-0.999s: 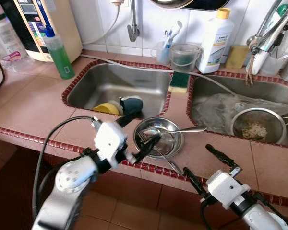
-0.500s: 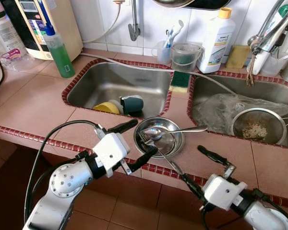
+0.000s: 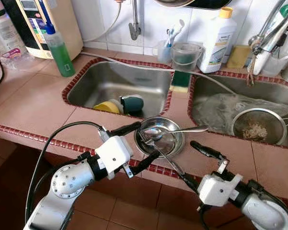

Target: Kitchen organization

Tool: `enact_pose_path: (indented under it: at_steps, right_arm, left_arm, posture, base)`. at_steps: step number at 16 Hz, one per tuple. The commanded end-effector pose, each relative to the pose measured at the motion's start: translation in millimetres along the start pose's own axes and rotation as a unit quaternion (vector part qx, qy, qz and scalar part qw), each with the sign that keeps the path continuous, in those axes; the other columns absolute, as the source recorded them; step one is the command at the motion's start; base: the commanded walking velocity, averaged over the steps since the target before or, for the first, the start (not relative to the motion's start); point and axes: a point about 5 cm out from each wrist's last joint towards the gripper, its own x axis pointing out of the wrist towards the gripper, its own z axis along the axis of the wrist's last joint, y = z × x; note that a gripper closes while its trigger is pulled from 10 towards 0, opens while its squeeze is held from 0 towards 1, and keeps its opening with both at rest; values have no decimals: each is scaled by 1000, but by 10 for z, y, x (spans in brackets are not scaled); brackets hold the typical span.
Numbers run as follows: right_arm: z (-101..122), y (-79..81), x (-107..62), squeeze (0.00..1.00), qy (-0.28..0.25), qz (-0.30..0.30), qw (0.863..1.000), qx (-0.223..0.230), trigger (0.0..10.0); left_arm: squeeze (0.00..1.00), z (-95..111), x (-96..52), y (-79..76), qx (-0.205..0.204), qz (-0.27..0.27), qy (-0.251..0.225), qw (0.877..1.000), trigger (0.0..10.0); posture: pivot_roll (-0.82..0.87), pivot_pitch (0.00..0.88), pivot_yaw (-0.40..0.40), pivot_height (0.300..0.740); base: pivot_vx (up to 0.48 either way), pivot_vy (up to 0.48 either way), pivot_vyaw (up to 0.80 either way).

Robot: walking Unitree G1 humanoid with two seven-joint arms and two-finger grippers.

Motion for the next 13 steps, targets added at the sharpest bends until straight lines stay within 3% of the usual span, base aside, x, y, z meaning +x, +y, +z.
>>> enact_pose_path:
  at_steps: [1,3,4,10,11,12,13]
  right_arm:
    - [-4,27,8,0,-3,9,1000,-5,2667]
    - [-19,42,9,0,-3,12,1000,-4,275]
    - [-24,55,7,0,-4,16,1000,-5,0]
    - [-19,183,-16,0,-16,47,999,-14,0]
    - [-19,183,-16,0,-18,49,998,-16,549]
    - [-19,183,-15,0,-19,51,998,-18,3098]
    - [-21,179,-10,0,-20,52,998,-29,9608]
  left_arm:
    - [0,38,4,-12,11,-6,-5,1000,10000]
    - [0,45,8,-9,12,-6,-6,1000,10000]
    - [0,49,8,-13,13,-7,-7,1000,10000]
    - [0,57,-5,-45,7,-6,-5,1000,10000]
    - [0,57,-6,-50,7,-6,-4,1000,10000]
    - [0,58,-5,-53,7,-5,-5,1000,10000]
    - [0,59,-5,-55,5,-4,-5,1000,10000]
  posture:
    - [-215,96,44,740]
    - [-215,96,47,740]
    - [-215,97,48,740]
    - [-205,122,45,740]
    - [-204,122,45,740]
    - [-203,124,43,740]
    - [-202,124,42,740]
  base:
    - [0,0,0]
    - [0,0,0]
    - [0,0,0]
    - [0,0,0]
    - [0,0,0]
    - [0,0,0]
    - [0,0,0]
